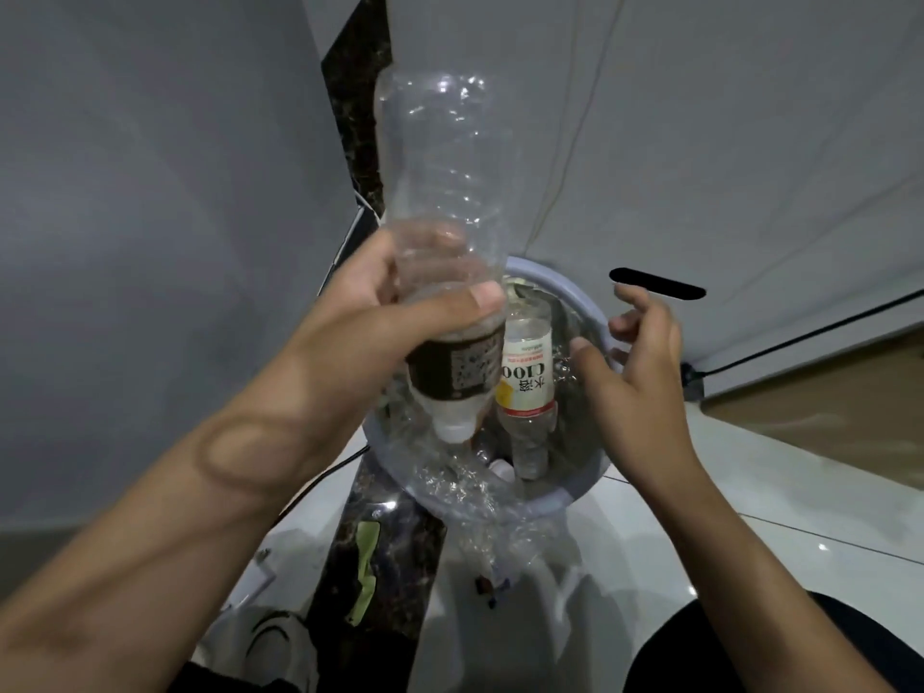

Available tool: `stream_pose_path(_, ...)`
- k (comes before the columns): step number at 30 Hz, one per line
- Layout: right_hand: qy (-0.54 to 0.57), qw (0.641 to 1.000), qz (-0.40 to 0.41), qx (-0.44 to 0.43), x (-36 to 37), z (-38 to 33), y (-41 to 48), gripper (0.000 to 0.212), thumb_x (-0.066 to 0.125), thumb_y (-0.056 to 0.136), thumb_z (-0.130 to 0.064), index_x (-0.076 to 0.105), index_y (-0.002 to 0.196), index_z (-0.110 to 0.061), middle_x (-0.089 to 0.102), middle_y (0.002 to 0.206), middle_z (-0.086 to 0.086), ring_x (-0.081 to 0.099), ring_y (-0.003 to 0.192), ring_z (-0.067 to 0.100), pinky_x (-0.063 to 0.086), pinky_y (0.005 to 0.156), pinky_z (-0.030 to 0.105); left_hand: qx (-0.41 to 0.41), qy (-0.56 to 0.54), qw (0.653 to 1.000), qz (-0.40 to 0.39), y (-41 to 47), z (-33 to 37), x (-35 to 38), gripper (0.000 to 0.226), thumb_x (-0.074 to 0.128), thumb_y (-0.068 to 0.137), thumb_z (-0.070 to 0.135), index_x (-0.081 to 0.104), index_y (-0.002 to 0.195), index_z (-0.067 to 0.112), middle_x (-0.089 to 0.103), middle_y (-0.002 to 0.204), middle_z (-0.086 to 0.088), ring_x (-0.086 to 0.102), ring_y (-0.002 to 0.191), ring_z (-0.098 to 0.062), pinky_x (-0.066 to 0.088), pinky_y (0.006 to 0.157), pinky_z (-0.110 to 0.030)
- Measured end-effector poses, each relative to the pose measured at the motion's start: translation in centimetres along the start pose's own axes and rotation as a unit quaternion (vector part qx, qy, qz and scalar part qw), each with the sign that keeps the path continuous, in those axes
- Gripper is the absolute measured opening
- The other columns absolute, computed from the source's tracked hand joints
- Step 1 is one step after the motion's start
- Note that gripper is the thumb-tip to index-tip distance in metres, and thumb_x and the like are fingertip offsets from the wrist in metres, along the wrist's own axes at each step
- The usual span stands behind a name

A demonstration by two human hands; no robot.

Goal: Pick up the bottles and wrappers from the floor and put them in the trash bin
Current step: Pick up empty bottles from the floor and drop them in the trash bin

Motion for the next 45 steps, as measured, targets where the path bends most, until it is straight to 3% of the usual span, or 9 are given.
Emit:
stream_pose_path(4,0.015,1.000,0.006,0.007,-0.6,0.4,-0.4,0.050,0.062,0.096,-0.017,0.042,0.141,-0.023,0.039,0.130,0.002,0.045,0.108,0.001,0.034,0.078,-0.007,-0.011,-0.003,1.000,-0.027,0.2,-1.1,0.7,0.057,0.082,0.069,0.024,0.063,0.122,0.021,0.071,0.121,0.001,0.066,0.114,-0.015,0.047,0.099,-0.036)
stream_pose_path(10,0.030,0.999,0.014,0.006,-1.4,0.1,-0.9,0.043,0.063,0.095,-0.017,0.048,0.136,-0.023,0.040,0.127,-0.004,0.047,0.114,0.007,0.036,0.083,-0.003,-0.096,0.080,0.991,-0.038,0.7,-4.7,1.6,0.057,0.090,0.066,0.013,0.066,0.117,0.021,0.072,0.111,0.005,0.071,0.095,-0.005,0.052,0.077,-0.019)
stream_pose_path(15,0.016,1.000,0.002,-0.010,-1.3,-0.4,-1.4,0.035,0.065,0.094,-0.019,0.055,0.127,-0.022,0.045,0.119,-0.008,0.051,0.107,-0.004,0.044,0.096,0.021,-0.110,0.169,0.979,-0.029,1.3,-6.7,0.8,0.061,0.090,0.064,0.006,0.065,0.118,0.021,0.070,0.111,0.006,0.070,0.091,-0.003,0.053,0.076,-0.015)
stream_pose_path(19,0.008,0.999,-0.014,-0.038,-0.9,-0.6,-1.6,0.033,0.067,0.092,-0.024,0.056,0.124,-0.025,0.046,0.120,-0.007,0.051,0.107,-0.008,0.047,0.096,0.021,-0.098,0.352,0.926,-0.091,2.0,-9.0,1.3,0.057,0.094,0.062,0.021,0.063,0.108,0.032,0.062,0.114,0.005,0.060,0.112,-0.019,0.052,0.094,-0.035)
stream_pose_path(24,0.054,0.986,-0.095,-0.129,0.3,-2.6,-2.9,0.042,0.058,0.092,-0.047,0.056,0.131,-0.031,0.049,0.130,-0.012,0.049,0.122,-0.003,0.043,0.100,0.016,-0.076,0.509,0.851,-0.105,1.5,-10.1,2.2,0.063,0.088,0.065,0.042,0.049,0.115,0.046,0.032,0.119,0.006,0.024,0.121,-0.017,0.033,0.102,-0.029)
stream_pose_path(31,-0.149,0.943,-0.214,-0.208,4.1,-0.9,-3.7,0.036,0.038,0.101,-0.044,0.063,0.126,-0.037,0.053,0.135,-0.016,0.041,0.130,0.008,0.038,0.107,0.043,-0.057,0.513,0.846,-0.134,0.3,-6.4,1.1,0.118,0.091,0.058,0.049,0.025,0.154,0.032,0.019,0.149,0.012,0.020,0.144,-0.018,0.027,0.119,-0.036)
stream_pose_path(35,-0.278,0.900,-0.275,-0.191,4.8,1.6,-3.7,0.047,0.024,0.102,-0.050,0.049,0.142,-0.046,0.030,0.162,-0.017,0.010,0.154,0.013,0.010,0.124,0.050,0.040,0.551,0.831,-0.068,-1.0,-2.8,-0.9,0.112,0.087,0.061,0.057,0.027,0.153,0.036,0.016,0.153,0.022,0.025,0.143,-0.011,0.032,0.117,-0.039)
stream_pose_path(40,-0.287,0.927,-0.126,-0.207,2.1,-1.5,-4.6,0.060,0.039,0.097,-0.063,0.038,0.152,-0.040,0.023,0.165,-0.013,0.002,0.155,0.010,-0.006,0.125,0.037,0.113,0.700,0.704,-0.043,-2.9,-3.5,0.2,0.107,0.052,0.075,0.084,0.002,0.158,0.037,-0.004,0.167,0.008,-0.004,0.153,-0.014,0.008,0.125,-0.046)
stream_pose_path(45,-0.286,0.946,-0.092,-0.126,1.0,-2.7,-7.1,0.070,0.048,0.093,-0.061,0.028,0.156,-0.039,0.010,0.169,-0.009,-0.009,0.155,0.011,-0.007,0.125,0.042,0.155,0.673,0.723,-0.007,-4.3,-3.3,-0.7,0.109,0.064,0.069,0.074,0.026,0.158,0.025,0.016,0.167,-0.001,0.010,0.154,-0.022,0.014,0.122,-0.055)
Point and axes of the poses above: each hand's wrist, its own y-axis towards the middle knuckle, its own x-axis out of the palm, z = x × y, the point moved 5 cm from there along y, towards the middle knuckle
